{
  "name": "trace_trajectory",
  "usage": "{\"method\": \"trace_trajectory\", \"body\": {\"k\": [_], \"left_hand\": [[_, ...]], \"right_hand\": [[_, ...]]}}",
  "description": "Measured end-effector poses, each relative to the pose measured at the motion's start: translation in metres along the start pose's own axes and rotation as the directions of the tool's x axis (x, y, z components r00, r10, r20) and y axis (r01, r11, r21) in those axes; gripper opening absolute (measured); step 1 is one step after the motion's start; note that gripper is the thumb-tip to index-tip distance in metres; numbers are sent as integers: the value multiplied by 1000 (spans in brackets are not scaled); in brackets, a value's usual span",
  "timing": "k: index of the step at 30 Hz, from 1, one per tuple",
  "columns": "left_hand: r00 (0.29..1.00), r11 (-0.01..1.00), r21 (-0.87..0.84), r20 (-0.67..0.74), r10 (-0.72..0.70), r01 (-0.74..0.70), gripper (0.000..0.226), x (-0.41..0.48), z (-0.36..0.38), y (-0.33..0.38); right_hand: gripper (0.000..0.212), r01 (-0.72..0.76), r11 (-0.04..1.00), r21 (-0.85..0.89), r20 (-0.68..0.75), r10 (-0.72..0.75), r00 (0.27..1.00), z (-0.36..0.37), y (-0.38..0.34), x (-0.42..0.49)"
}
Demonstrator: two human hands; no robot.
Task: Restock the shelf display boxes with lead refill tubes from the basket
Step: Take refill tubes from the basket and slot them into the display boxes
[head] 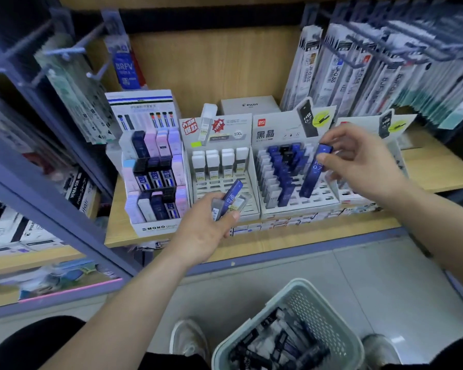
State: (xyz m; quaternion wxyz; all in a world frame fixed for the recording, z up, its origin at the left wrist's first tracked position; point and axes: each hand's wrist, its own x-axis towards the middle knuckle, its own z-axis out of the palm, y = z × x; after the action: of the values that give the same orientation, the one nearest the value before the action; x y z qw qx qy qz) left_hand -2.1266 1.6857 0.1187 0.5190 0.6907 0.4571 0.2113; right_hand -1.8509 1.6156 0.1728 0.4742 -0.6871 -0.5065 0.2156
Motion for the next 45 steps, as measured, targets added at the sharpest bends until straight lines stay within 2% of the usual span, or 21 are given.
{"method": "trace_trajectory", "body": {"k": [5, 11, 14, 25, 27, 31, 33, 35, 37, 39, 42, 45], "left_hand": [[1000, 997, 73, 18, 1, -2, 18, 8, 19, 15], [999, 994, 105, 35, 7, -10, 20, 13, 37, 28], [1000, 995, 104, 27, 9, -12, 22, 16, 40, 28], [999, 1000, -6, 31, -15, 15, 14, 17, 39, 19], [999, 999, -22, 35, -23, 24, 14, 17, 38, 19], [999, 999, -34, 38, -26, 27, 16, 16, 35, 18], [999, 999, -29, 36, -28, 29, 16, 15, 33, 18], [999, 999, -34, 43, -26, 27, 16, 14, 33, 18], [998, 999, -39, 52, -17, 19, 14, 14, 34, 18], [998, 999, -37, 61, -4, 6, 14, 15, 36, 19], [997, 999, -37, 71, -1, 3, 15, 14, 37, 21], [997, 997, -79, 83, -6, 12, 15, 13, 34, 21]], "right_hand": [[24, -22, 987, -160, -69, 11, 998, -24, 24, 18], [17, 52, 946, -321, 16, -50, 999, -6, 43, 37], [22, 63, 910, -409, 49, -47, 998, -1, 55, 43], [15, 132, 853, -504, 131, -75, 989, 3, 65, 49], [10, 165, 812, -559, 124, -115, 986, 8, 69, 48], [13, 186, 780, -598, 92, -164, 982, 13, 68, 50], [15, 169, 792, -587, 64, -163, 985, 14, 59, 47], [15, 158, 857, -491, 46, -155, 987, 18, 43, 40], [13, 124, 954, -274, 98, -100, 990, 30, 22, 27], [14, 95, 991, -97, 220, -71, 973, 46, 7, 14], [14, 162, 980, -118, 384, -106, 917, 61, 3, 4], [8, 158, 978, -139, 395, -92, 914, 62, 5, 5]]}}
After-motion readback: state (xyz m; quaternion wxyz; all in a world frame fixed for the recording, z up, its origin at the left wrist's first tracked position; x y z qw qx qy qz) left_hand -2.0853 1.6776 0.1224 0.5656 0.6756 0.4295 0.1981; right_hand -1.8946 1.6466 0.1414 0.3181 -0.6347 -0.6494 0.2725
